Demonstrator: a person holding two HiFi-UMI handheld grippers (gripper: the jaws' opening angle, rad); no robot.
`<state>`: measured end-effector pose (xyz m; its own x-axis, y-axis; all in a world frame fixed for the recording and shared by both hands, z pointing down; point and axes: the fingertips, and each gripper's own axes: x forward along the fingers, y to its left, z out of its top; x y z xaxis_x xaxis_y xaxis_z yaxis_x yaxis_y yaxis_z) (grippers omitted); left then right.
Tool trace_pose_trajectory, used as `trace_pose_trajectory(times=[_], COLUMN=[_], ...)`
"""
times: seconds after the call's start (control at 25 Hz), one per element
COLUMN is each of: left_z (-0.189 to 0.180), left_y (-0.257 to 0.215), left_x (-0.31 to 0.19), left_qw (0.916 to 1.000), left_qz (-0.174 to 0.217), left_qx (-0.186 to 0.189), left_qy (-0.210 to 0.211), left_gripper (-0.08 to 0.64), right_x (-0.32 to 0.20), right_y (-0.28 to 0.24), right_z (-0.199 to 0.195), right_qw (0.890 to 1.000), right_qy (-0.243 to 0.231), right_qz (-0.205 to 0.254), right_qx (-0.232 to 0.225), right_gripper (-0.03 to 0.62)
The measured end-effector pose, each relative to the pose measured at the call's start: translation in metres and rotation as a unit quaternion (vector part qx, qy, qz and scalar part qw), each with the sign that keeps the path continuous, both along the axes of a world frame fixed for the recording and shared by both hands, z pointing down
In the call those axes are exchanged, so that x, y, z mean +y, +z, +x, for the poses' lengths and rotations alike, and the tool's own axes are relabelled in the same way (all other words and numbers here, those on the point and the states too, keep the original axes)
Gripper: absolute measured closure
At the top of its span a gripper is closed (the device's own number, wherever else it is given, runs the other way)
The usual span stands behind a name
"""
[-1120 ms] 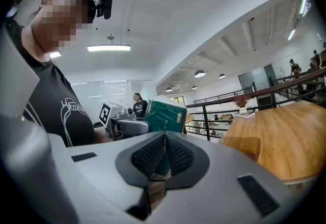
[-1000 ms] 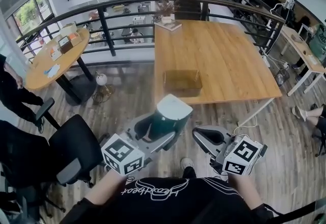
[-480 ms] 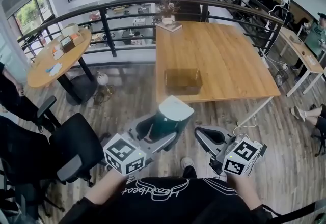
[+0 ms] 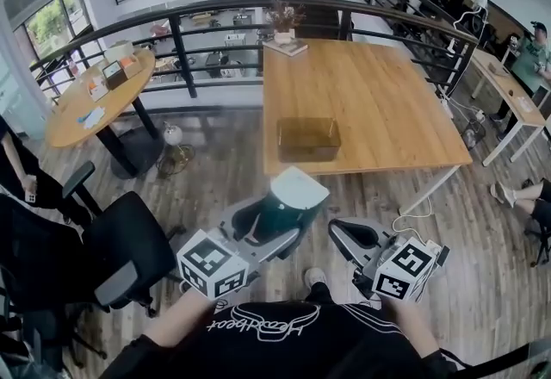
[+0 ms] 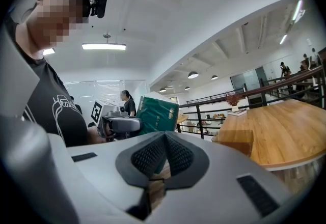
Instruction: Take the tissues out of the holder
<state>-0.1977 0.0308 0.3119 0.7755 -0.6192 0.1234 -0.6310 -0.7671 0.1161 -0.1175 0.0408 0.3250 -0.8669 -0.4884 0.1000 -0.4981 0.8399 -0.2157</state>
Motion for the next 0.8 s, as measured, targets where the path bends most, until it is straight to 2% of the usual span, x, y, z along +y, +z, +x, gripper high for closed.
trace_pose_trajectory(times=[0.8], left_z=[0.001], left_y=[0.014], left_x=[0.001], left_qw=[0.9999], left_qz=[-0.012], left_qx=[0.01], left_qy=[0.006], left_gripper=[0.238], right_x=[0.003], right_y=[0.014], right_z=[0.005], right_qw=[1.0], right_qy=[0.011], right_qz=[-0.018], right_qx=[0.007], right_gripper=[0.575])
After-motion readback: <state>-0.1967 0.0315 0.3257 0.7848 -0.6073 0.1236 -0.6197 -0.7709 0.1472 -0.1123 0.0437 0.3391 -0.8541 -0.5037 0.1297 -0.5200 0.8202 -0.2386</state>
